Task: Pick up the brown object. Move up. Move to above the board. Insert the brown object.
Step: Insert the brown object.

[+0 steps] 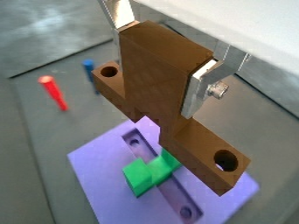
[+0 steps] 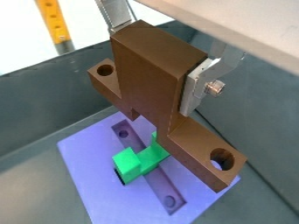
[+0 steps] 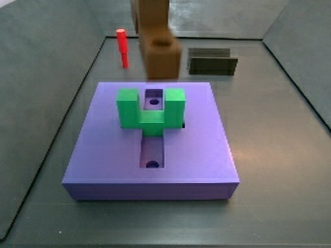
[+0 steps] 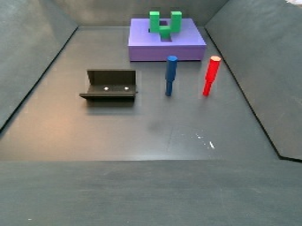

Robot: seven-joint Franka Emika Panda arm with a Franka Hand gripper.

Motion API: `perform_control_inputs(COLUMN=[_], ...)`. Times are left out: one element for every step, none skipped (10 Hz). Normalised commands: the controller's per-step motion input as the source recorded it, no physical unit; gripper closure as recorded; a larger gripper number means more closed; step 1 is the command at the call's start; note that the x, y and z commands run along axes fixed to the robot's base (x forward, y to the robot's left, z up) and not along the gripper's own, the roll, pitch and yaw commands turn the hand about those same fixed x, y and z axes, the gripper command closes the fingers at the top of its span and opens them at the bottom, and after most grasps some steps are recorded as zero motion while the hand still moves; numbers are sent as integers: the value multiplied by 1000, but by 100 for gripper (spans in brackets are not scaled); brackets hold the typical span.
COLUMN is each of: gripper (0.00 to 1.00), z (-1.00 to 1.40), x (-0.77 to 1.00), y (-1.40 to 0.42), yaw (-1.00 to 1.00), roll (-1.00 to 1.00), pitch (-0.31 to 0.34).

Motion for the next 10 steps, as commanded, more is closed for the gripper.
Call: perform_control_inputs(gripper=[100, 100, 100, 100, 100, 100, 100, 100, 100, 100], z=[-374, -423, -400, -377, -403, -346, -311, -329, -254, -254], x=[0, 0, 0, 0, 0, 0, 37, 83, 97, 29], y=[-254, -123, -37, 0, 0, 0, 60, 23, 71, 97], yaw=[-354, -300, -309, -269, -171, -174, -163, -146, -123, -134], roll=[30, 67, 86, 81, 33, 0, -74, -241, -366, -384], pitch=[0, 46, 70, 93, 60, 47, 40, 4, 0, 0])
